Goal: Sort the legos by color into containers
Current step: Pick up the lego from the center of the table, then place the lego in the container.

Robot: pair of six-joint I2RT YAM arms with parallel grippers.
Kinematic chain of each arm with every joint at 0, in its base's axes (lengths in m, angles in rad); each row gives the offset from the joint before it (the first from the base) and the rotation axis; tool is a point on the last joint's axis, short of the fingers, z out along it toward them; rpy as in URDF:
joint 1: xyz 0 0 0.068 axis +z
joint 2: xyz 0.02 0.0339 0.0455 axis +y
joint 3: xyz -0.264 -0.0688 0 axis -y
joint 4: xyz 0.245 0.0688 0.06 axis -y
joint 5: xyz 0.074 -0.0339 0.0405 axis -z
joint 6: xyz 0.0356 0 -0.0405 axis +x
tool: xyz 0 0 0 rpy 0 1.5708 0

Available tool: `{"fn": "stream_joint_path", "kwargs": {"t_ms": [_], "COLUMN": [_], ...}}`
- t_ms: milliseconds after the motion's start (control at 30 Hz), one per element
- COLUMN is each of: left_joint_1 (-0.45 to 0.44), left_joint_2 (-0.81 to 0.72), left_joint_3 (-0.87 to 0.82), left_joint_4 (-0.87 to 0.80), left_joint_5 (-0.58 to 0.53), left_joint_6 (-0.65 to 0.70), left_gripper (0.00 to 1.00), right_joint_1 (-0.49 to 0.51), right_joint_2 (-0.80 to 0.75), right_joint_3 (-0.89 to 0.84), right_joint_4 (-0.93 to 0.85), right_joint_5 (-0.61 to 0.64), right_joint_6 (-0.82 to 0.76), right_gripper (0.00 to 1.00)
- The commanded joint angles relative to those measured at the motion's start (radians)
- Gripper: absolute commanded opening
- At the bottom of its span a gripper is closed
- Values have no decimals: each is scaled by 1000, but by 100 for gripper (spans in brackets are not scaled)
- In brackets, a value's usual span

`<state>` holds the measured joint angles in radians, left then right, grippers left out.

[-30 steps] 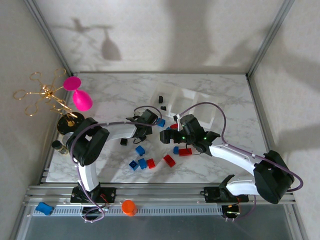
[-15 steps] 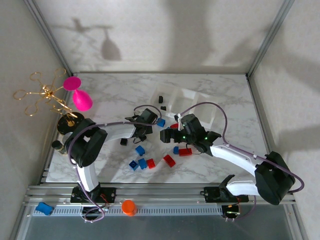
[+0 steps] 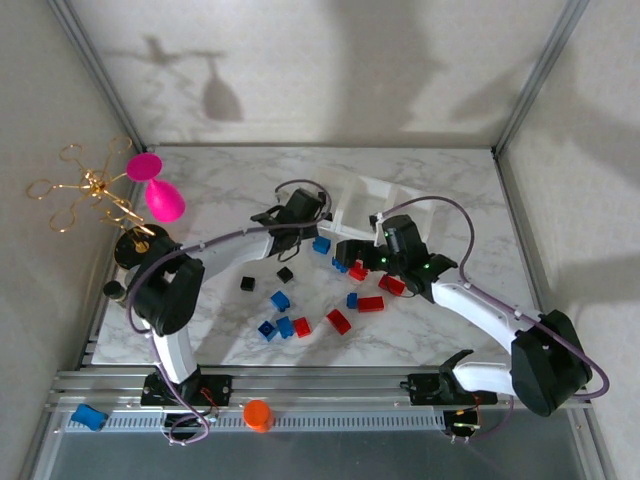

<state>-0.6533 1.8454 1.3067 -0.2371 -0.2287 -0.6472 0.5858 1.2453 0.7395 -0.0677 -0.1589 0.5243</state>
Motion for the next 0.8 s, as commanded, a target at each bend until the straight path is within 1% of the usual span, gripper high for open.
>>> {"fn": "stream_joint_path", "kwargs": {"t_ms": [0,233,367,533,633,767], "left_joint_1": [0,48,73,95,97,98], "left_joint_2": [84,232,300,404,426,415], "left_joint_3": [118,318,390,516,560,559], "left_joint_4": [-43,-56,-33,-86,-114,-115], "left_joint_5": [-6,-4,16,67,72,72], "left_joint_6": [36,28,28,29,44,47], "left_gripper": [39,39,40,41,45,48], "right_joint_1": [-32,-67,-74,-76,-77,-78], "right_joint_2": [-3,-22,-30,-28,-32,-30], "right_joint_3": [40,23,9,11,14,15], "right_joint_4": [-21,-32,-28,-22,-16,-5], "right_joint_5": [-14,-23,-25,-21,-21,-21], "right_joint_6": [-10,-18,-17,-17,-21,-21], "right_gripper": [99,99,99,99,99,99]}}
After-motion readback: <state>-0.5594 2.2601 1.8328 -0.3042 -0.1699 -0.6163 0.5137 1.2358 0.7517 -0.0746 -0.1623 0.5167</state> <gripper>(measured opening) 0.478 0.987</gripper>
